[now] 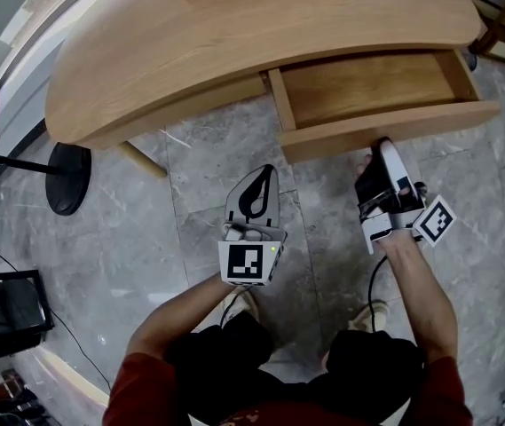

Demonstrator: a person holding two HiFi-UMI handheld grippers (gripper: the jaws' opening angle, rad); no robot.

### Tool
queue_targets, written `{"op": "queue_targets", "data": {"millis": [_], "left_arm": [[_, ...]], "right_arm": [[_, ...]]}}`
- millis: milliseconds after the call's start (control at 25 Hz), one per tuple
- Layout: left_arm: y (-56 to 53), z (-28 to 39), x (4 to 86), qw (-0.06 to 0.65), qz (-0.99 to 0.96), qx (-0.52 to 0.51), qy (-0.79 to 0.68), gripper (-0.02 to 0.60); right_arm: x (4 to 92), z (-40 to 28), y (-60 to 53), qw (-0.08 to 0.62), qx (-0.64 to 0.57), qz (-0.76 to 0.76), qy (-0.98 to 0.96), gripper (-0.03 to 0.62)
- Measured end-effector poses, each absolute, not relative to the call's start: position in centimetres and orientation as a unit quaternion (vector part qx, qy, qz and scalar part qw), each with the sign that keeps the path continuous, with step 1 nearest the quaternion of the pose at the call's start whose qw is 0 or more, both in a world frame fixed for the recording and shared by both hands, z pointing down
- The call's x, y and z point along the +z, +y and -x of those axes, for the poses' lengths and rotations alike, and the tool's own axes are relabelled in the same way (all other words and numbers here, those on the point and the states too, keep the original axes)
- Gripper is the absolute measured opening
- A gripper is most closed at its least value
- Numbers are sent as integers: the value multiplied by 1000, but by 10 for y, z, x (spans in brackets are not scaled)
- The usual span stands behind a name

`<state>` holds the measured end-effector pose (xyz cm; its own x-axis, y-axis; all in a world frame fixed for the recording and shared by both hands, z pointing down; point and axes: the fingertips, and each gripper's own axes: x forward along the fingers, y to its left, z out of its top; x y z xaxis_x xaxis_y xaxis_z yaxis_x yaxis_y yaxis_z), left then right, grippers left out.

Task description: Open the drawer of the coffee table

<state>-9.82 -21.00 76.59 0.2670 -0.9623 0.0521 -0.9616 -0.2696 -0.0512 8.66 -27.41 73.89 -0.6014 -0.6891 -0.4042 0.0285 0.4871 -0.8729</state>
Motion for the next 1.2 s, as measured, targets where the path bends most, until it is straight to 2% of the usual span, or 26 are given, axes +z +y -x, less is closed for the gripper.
{"op": "queue_targets", "data": {"millis": [520,1200], "left_arm": [[-192,93,776,-1,801,-49,596,8],[-191,96,775,3,798,-45,601,8]], "right_arm": [[742,-106,-224,397,-457,208,768,232],[767,-106,-220,412,-439,172,780,227]]}}
